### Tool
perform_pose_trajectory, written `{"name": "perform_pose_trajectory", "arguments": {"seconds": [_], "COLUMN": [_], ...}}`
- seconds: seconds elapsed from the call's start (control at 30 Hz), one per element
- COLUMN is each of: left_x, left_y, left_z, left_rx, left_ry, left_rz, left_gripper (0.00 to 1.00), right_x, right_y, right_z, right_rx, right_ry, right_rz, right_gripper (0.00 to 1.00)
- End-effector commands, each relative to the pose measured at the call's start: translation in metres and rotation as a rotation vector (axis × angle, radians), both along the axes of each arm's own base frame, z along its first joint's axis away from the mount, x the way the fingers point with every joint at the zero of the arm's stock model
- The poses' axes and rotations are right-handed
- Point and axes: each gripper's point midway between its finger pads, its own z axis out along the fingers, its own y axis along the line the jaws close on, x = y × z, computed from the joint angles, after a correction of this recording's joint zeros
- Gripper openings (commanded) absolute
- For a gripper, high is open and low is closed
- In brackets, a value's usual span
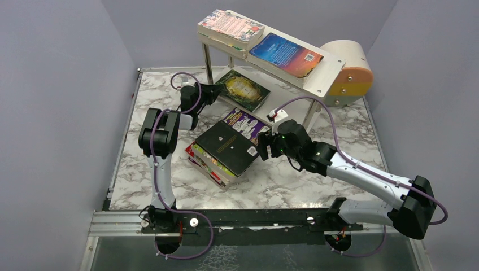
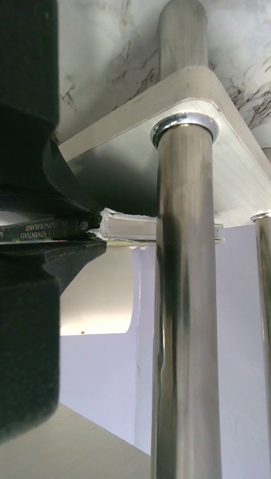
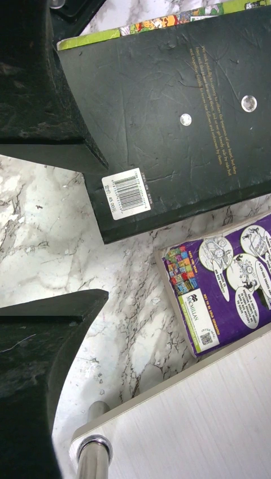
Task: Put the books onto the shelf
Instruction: Adjust the book on the shelf.
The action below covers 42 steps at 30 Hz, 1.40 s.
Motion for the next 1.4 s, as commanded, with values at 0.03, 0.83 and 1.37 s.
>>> {"name": "perform_pose_trajectory", "arguments": {"seconds": [0.03, 0.83, 1.37], "left_x": [0.0035, 0.0101, 0.0046], "left_y": [0.0093, 0.0035, 0.0045], "left_z": [0.0292, 0.0274, 0.0315], "left_rx": [-0.008, -0.028, -0.026], "left_ry": [-0.071, -0.062, -0.054], "left_rz": [0.062, 0.073, 0.073], "left_gripper": [0.0, 0.01, 0.28], "right_x": [0.0004, 0.0001, 0.0004], "right_y": [-0.0015, -0.0037, -0.002], "right_z": [0.0022, 0.0048, 0.0042], "right_rx": [0.01, 0.011, 0.016], "right_ry": [-0.012, -0.018, -0.017], "right_rz": [-0.022, -0.027, -0.024], "right_gripper": [0.73, 0.73, 0.73]}}
